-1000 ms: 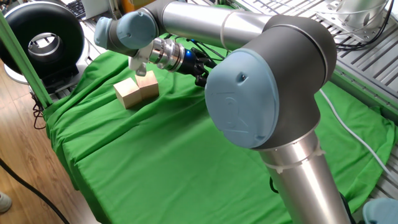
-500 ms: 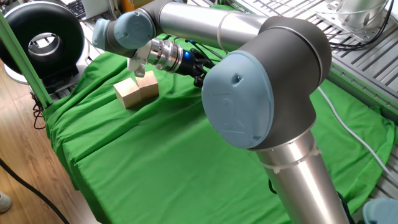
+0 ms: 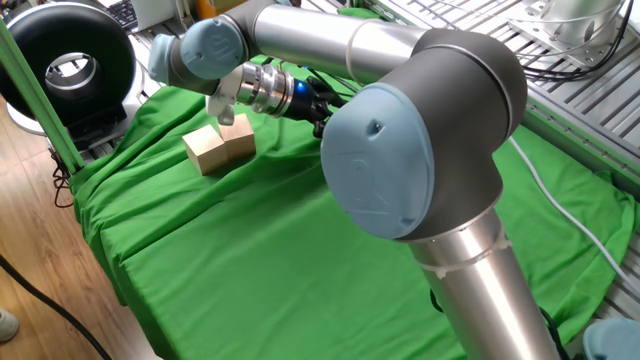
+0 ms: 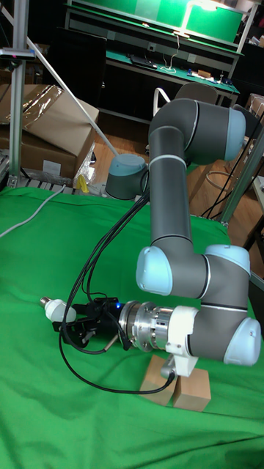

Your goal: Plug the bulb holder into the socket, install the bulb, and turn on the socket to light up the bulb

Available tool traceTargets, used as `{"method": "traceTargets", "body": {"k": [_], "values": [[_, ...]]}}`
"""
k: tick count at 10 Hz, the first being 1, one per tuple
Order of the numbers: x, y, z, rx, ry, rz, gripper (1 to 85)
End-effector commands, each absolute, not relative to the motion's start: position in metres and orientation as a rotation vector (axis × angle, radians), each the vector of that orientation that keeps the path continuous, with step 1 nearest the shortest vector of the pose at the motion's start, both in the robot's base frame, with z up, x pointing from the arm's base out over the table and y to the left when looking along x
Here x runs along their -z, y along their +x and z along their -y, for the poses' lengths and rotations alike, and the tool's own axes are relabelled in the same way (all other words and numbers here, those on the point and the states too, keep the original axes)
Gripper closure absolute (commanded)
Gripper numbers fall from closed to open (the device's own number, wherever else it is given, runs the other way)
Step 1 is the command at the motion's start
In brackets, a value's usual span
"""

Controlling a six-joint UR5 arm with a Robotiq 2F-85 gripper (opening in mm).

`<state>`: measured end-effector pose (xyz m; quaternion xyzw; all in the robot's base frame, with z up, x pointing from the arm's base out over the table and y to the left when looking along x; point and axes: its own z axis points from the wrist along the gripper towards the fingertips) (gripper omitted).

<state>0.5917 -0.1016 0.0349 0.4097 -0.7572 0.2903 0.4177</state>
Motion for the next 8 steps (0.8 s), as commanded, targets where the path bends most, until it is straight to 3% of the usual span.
{"method": "traceTargets", "body": {"k": [1, 8], "values": [[-0.0280, 0.5917, 0.1015, -0.714, 1.034, 1.897, 23.0], [-0.0280, 0.5908, 0.0986, -0.717, 1.023, 1.882, 28.0]]}}
